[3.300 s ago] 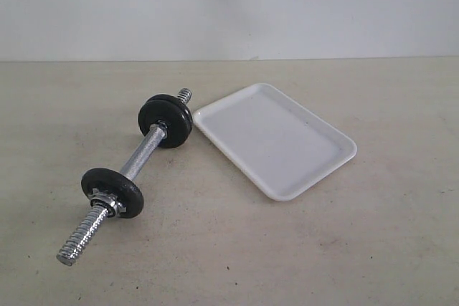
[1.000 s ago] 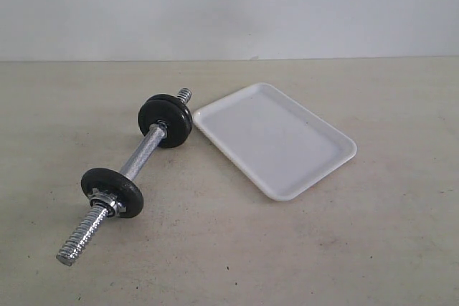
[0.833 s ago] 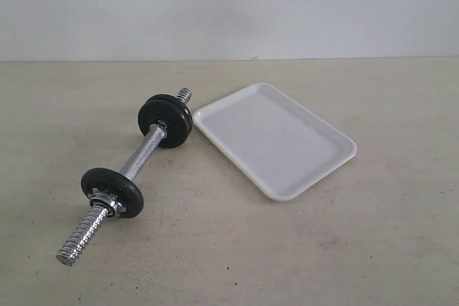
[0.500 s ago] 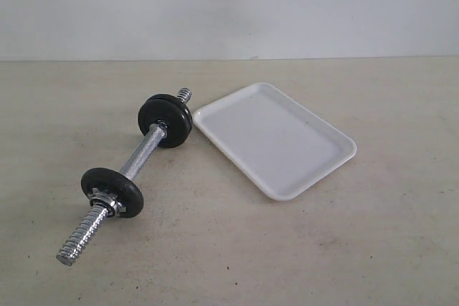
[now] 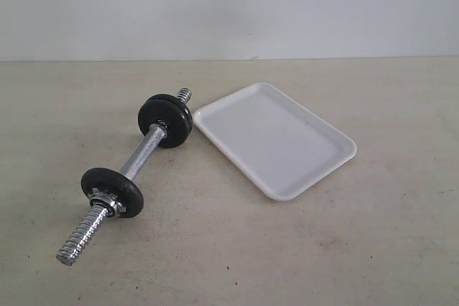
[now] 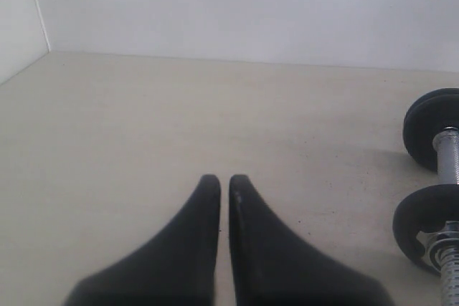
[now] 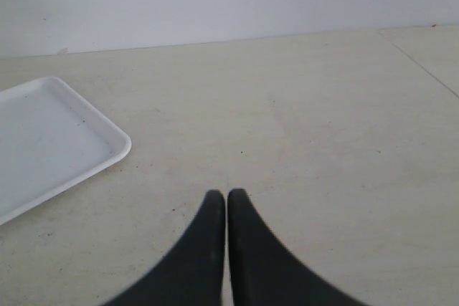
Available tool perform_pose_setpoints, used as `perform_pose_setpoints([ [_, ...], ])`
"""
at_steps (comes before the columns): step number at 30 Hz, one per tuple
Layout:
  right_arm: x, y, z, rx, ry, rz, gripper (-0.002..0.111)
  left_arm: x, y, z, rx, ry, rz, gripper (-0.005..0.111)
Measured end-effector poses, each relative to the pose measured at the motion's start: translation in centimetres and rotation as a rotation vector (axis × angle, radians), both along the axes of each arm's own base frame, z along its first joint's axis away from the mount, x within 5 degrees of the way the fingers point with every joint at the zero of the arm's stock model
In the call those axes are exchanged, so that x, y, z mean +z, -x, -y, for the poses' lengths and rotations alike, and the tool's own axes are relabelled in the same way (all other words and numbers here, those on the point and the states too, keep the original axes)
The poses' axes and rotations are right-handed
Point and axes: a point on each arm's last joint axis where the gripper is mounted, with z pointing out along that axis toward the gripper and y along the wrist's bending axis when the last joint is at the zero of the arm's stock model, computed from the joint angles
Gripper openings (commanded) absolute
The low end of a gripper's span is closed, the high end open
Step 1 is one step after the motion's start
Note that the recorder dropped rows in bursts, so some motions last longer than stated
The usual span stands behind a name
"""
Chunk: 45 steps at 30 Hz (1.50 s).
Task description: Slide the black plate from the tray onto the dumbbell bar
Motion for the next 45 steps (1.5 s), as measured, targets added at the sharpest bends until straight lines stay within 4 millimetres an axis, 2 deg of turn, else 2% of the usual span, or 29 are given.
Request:
perform_pose_setpoints([
  [27,-0.01,0.0,0.0,0.0,0.0,-0.002,0.0,0.0,0.0,0.0,0.0,0.0,0.0,0.004],
  [36,-0.01,0.0,0.0,0.0,0.0,-0.002,0.0,0.0,-0.05,0.45,-0.082,0.002,0.0,0.004],
  [45,-0.01,0.0,0.0,0.0,0.0,-0.002,0.0,0.0,-0.05,0.46,-0.085,0.002,0.0,0.004],
])
